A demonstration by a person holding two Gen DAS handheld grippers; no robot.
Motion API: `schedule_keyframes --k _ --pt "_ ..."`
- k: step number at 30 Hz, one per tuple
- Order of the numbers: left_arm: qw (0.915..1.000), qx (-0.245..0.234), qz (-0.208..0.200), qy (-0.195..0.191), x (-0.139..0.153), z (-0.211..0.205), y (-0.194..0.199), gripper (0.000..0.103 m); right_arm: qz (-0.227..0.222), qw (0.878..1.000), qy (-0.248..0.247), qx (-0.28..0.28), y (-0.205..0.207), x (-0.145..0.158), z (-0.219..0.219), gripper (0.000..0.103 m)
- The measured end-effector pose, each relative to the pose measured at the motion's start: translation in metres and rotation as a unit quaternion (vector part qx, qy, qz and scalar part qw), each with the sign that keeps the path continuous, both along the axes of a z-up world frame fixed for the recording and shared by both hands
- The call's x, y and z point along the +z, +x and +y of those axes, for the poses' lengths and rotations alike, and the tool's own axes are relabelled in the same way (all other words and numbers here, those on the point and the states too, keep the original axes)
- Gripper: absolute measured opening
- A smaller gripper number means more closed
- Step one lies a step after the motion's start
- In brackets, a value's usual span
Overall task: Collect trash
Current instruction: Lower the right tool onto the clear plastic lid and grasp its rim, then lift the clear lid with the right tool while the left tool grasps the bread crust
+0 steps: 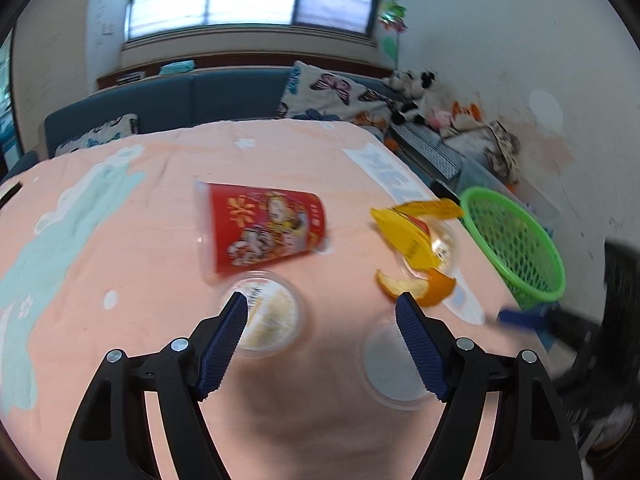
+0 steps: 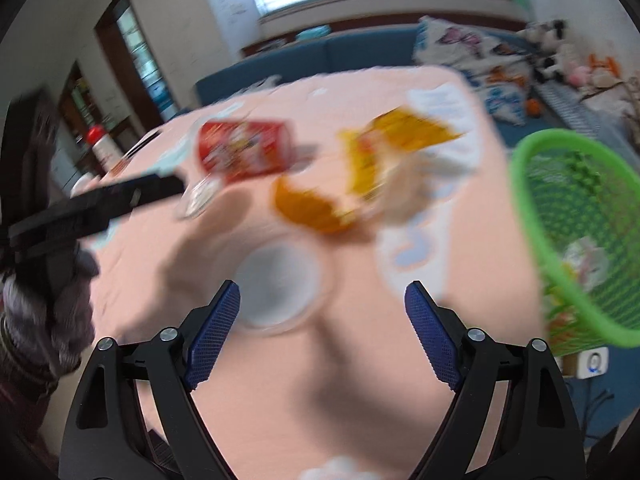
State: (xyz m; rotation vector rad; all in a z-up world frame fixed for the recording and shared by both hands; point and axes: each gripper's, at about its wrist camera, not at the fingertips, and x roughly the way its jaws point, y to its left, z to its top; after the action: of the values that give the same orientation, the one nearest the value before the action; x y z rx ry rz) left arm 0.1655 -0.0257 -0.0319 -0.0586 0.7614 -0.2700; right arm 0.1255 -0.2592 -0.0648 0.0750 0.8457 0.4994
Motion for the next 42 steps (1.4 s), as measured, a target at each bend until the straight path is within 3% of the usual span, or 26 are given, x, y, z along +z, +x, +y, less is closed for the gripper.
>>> schedule_keyframes --k 6,15,24,42 --pt "0.9998 0.015 0.006 -0.009 -0.003 0.016 -0.001 0.074 0.008 0.999 -0.04 0.033 -0.001 -0.015 0.043 0.09" --pt "0.9995 0.022 0.012 -0.019 -0.009 0.028 -0.004 0.074 0.015 0.996 -0.075 0.035 0.014 -0.027 0.064 0.096" --pt "0.9995 0.017 0.024 -0.014 -0.017 0.029 -0.004 0.074 0.001 0.993 -0.11 0.034 0.022 -0.032 0.08 0.093" --pt "0.9988 -0.041 0.029 -0.001 -0.022 -0.02 -0.005 0.074 -0.005 0.998 -0.062 0.029 -0.034 -0.017 0.037 0.092"
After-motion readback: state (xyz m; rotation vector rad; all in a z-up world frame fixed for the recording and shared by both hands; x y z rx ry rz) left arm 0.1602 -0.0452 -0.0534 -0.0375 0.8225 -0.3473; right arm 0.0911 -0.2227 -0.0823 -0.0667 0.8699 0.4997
